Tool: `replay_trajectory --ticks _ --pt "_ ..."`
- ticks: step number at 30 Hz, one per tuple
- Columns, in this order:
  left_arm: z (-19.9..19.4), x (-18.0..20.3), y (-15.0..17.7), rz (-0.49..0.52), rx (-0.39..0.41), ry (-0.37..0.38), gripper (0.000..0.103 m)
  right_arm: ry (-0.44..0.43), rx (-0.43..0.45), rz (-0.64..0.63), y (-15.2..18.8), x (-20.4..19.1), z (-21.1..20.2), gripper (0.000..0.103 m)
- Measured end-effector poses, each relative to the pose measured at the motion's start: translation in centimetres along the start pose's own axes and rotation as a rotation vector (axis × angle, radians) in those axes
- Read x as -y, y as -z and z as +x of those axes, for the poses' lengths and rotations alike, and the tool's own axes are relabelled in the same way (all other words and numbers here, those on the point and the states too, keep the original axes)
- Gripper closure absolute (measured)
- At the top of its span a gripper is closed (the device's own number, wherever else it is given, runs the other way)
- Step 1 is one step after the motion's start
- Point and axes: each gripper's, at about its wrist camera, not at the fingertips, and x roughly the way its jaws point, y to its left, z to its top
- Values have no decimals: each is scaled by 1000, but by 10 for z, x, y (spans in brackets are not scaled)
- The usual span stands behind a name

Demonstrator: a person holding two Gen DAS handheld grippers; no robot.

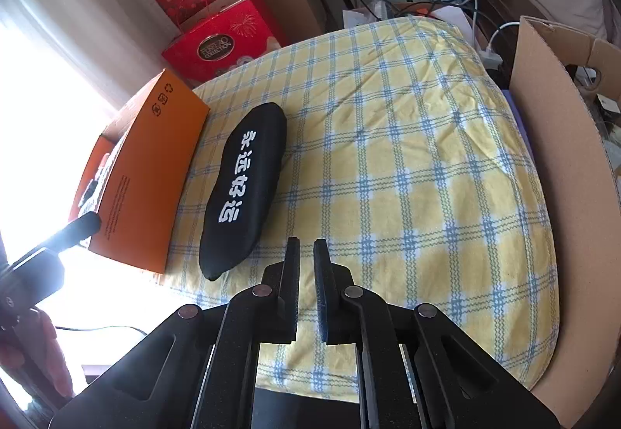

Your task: Organize objects

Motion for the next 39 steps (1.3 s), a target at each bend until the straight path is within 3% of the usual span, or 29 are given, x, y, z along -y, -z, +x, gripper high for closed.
replay_trajectory --ticks 7,9,11,19,24,25,26,27,30,39 --pt "15 2 18 10 -14 -24 2 -22 41 49 -3 8 -9 92" --pt "17 0 22 0 -18 -22 2 -43 45 62 -5 8 -4 74" --pt "17 -2 26 -7 -22 -23 2 -71 40 67 -8 5 6 65" --pt "20 -8 38 -39 -20 -20 2 -124 -21 56 -10 -16 58 61" --pt "28 -11 45 -50 -41 -22 2 -149 -15 32 -18 -27 68 68" --pt "29 -11 46 -53 -44 -21 2 -150 -18 25 -19 -29 69 72" --pt "30 -12 47 -56 -46 -20 2 -149 -24 17 -20 -30 70 85" --pt "31 -12 47 -59 -47 -20 2 -146 -25 12 -21 -31 71 91" --pt "33 -12 48 -62 -50 -17 2 -166 -10 3 -21 -31 65 97" --pt "39 -10 49 -75 -57 8 2 -62 26 -61 -16 -30 36 99"
